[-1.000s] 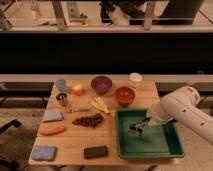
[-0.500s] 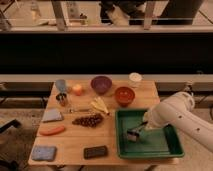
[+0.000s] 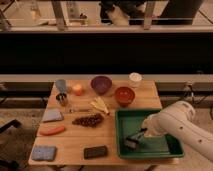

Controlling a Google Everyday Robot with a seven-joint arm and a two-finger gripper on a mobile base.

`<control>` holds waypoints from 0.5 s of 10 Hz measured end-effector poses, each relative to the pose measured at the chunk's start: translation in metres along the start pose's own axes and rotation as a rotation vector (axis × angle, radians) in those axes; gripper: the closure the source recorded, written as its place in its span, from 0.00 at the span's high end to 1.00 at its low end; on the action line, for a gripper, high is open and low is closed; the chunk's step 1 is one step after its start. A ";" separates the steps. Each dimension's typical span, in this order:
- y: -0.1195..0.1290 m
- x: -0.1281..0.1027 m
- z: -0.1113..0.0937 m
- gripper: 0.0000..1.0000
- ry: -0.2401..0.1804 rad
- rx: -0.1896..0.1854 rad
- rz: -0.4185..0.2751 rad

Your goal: Wipe tray with brush

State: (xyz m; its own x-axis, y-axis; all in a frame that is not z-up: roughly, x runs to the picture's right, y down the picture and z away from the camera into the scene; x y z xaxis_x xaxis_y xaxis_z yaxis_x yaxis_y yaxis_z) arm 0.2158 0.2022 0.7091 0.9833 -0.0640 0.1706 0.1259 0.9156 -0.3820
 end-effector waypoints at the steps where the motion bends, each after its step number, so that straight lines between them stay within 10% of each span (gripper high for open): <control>1: 0.003 0.003 -0.001 0.00 0.006 0.001 0.002; 5: 0.016 0.026 -0.010 0.00 0.040 0.001 0.040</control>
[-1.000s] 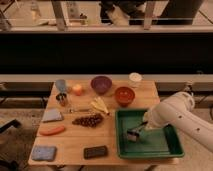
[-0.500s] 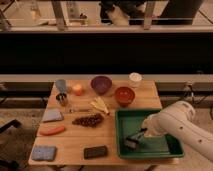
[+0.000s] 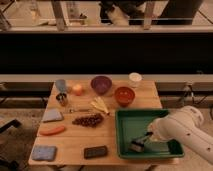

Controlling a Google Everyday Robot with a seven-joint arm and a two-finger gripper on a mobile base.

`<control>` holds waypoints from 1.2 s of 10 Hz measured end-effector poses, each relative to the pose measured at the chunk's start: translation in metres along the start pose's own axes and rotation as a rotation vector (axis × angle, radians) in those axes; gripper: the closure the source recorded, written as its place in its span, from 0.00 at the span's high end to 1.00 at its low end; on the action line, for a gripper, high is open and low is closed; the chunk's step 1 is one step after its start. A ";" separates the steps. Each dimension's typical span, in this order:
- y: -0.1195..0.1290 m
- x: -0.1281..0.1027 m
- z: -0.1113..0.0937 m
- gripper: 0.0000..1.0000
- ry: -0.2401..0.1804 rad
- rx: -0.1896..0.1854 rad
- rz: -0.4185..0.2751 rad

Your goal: Wipe tray with brush

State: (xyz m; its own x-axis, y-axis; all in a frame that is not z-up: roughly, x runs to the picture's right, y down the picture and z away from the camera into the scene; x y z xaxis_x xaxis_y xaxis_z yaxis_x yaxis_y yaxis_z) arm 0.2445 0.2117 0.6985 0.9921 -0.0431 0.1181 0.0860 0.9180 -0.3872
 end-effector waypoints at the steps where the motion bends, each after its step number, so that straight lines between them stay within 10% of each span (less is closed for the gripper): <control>1: 0.000 0.007 -0.001 0.00 0.008 -0.002 0.006; 12: -0.002 0.105 -0.008 0.00 0.168 -0.103 0.117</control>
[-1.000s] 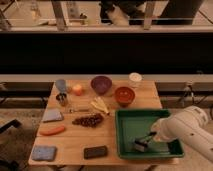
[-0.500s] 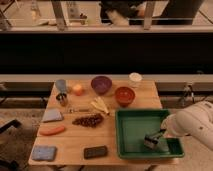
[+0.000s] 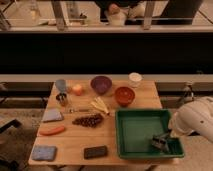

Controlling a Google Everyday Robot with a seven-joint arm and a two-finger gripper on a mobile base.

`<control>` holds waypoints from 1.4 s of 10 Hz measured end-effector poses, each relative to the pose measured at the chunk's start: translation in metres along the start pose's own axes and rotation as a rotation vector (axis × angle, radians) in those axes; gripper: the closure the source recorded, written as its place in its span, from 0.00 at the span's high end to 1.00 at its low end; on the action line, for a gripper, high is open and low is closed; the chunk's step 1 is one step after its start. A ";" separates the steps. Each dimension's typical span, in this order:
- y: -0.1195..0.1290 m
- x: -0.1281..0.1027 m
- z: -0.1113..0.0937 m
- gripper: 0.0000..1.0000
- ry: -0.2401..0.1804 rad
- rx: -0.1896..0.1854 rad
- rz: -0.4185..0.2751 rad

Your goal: Wipe tray with brush

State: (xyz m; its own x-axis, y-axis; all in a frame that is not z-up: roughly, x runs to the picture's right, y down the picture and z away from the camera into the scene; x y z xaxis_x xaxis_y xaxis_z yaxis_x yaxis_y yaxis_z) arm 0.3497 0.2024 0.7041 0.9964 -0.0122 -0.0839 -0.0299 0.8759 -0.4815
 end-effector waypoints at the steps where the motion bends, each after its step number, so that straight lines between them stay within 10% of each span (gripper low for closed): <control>1: 0.004 0.007 0.003 0.00 0.009 -0.011 0.012; 14: -0.105 -0.034 0.010 0.00 0.046 -0.006 -0.076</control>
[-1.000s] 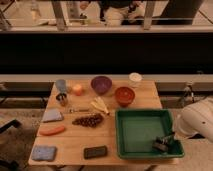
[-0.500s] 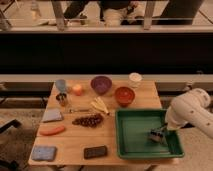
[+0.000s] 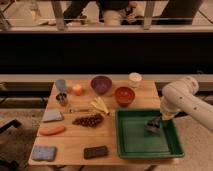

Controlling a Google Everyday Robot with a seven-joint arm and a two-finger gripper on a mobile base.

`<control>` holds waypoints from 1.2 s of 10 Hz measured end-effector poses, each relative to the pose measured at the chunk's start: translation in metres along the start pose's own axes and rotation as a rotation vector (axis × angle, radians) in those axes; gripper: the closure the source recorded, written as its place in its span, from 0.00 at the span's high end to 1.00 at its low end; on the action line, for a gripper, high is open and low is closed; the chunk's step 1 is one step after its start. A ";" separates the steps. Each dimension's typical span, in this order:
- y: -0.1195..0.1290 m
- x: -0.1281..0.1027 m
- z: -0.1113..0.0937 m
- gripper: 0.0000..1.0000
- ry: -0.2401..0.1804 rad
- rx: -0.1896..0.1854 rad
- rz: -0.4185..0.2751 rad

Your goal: Wipe tray with brush

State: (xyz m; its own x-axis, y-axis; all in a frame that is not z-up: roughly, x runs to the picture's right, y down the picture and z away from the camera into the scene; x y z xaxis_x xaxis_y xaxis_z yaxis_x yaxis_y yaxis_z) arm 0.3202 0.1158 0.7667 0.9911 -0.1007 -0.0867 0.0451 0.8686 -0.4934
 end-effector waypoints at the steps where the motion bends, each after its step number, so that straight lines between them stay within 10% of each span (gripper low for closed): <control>1: -0.006 0.001 0.003 0.00 0.006 -0.010 0.000; 5: -0.012 -0.007 0.019 0.00 0.000 -0.028 -0.019; 12: -0.022 -0.123 0.036 0.00 -0.121 0.036 -0.184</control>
State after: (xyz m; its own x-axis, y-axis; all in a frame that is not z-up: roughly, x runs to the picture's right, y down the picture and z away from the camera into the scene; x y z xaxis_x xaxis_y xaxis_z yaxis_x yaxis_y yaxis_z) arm 0.2016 0.1269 0.8196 0.9734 -0.2021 0.1078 0.2290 0.8577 -0.4603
